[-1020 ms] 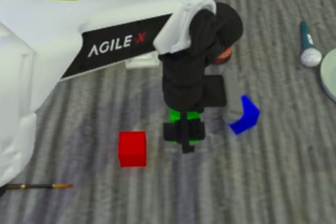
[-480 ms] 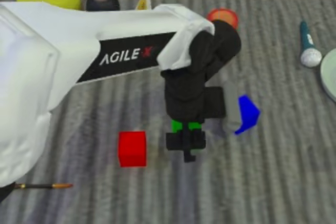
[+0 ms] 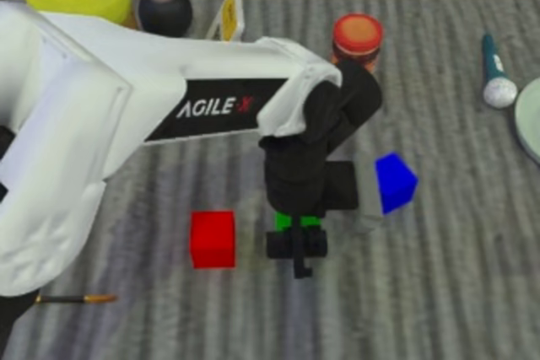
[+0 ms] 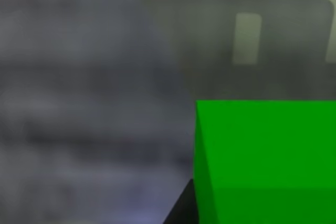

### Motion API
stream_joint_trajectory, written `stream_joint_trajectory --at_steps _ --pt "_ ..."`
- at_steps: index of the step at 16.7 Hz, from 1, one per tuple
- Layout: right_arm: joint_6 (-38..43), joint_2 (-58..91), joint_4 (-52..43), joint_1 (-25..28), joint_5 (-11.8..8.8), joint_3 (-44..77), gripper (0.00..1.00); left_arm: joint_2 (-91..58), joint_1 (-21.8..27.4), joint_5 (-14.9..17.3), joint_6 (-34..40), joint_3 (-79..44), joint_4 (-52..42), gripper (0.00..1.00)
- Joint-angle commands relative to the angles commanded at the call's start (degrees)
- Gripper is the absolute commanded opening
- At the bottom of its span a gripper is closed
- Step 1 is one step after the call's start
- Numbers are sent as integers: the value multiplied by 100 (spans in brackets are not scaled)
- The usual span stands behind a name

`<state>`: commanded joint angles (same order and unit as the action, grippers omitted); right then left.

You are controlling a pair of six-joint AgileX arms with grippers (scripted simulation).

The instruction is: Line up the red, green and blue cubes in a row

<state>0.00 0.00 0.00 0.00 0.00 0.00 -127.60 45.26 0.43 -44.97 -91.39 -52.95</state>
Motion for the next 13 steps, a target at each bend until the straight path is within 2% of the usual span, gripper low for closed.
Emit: stream_joint_trajectory --at_steps 13 --pt "0 0 0 0 0 0 100 0 0 0 0 0 0 98"
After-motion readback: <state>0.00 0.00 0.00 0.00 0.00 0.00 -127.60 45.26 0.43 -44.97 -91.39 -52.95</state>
